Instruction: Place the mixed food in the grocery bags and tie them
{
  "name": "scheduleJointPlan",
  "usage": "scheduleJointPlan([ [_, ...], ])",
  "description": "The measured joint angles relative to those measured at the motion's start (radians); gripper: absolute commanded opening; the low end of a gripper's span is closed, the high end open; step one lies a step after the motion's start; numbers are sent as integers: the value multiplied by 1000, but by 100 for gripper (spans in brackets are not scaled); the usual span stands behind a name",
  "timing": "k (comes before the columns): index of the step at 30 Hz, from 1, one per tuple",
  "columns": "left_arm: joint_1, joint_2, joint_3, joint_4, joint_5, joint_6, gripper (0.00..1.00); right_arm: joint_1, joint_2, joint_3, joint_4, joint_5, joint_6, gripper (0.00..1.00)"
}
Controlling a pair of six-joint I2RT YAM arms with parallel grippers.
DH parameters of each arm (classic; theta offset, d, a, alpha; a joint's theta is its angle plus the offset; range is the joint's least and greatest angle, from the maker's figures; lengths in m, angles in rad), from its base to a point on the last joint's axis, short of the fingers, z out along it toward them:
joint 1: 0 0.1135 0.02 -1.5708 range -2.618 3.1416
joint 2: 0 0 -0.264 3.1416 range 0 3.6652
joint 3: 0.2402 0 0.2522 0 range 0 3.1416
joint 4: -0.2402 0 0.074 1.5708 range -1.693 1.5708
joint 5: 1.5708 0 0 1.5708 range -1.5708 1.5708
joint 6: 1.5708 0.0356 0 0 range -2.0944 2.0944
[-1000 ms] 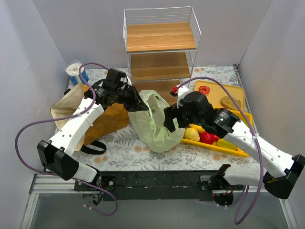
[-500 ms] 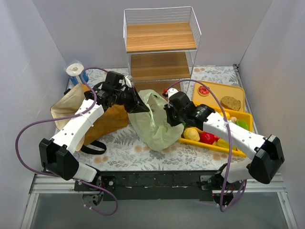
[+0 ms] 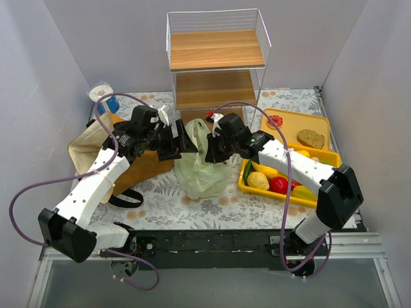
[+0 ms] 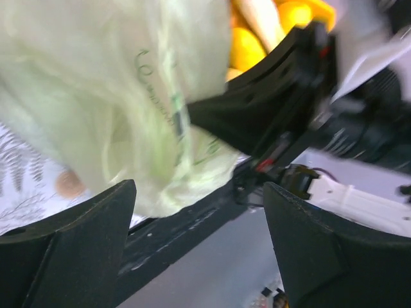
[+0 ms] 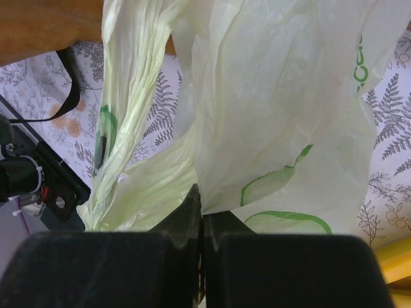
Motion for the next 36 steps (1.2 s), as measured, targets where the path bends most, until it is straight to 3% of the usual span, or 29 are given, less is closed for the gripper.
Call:
scheduleJointPlan([
  [8, 0, -126, -222, 4, -37, -3, 80, -51, 8, 0, 5, -46, 46, 1],
  [26, 0, 10, -277, 267, 86, -5, 79, -51, 8, 0, 4, -65, 49, 1],
  [29, -3, 52, -282, 301, 121, -8, 69, -51, 8, 0, 4, -63, 49, 1],
  [30, -8, 67, -283, 309, 129, -8, 56, -51, 7, 0, 4, -62, 49, 1],
  [32, -19, 90, -288, 316, 138, -11, 47, -51, 6, 0, 3, -56, 47, 1],
  [33, -23, 96, -290, 315, 140, -11, 38, -51, 5, 0, 3, -53, 45, 1],
  [36, -32, 93, -288, 311, 137, -6, 28, -51, -5, 0, -6, -27, 26, 1],
])
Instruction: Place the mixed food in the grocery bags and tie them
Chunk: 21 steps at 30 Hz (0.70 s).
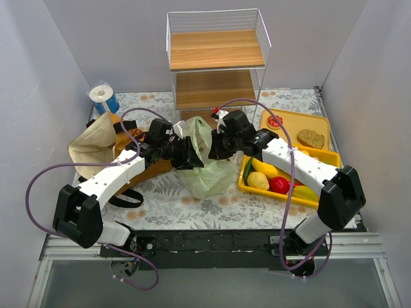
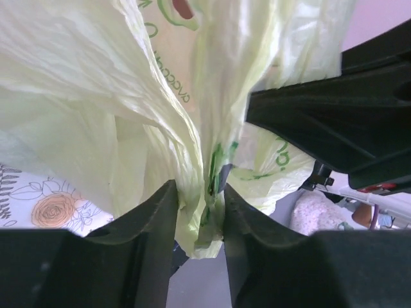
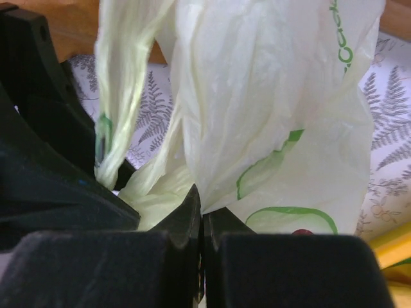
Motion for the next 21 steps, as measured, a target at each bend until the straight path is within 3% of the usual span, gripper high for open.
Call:
scheduleJointPlan([
  [4, 0, -10, 35, -53, -24, 11, 0, -4, -28, 1, -12, 51, -69, 1],
  [13, 0, -61, 231, -290, -43, 34, 0, -93, 49, 173, -78, 168, -281, 1],
  [16, 0, -65, 312, -373, -5, 34, 0, -108, 138, 263, -100, 188, -311, 14],
  [17, 0, -69, 322, -396, 10, 32, 0, -113, 171, 294, -109, 194, -323, 26],
  [19, 0, -87, 327, -456, 46, 22, 0, -126, 233, 358, -133, 200, -341, 37],
  [20, 0, -97, 327, -491, 59, 14, 0, -132, 259, 382, -136, 200, -347, 51],
  [21, 0, -103, 327, -509, 64, 10, 0, -135, 277, 401, -142, 200, -354, 56],
])
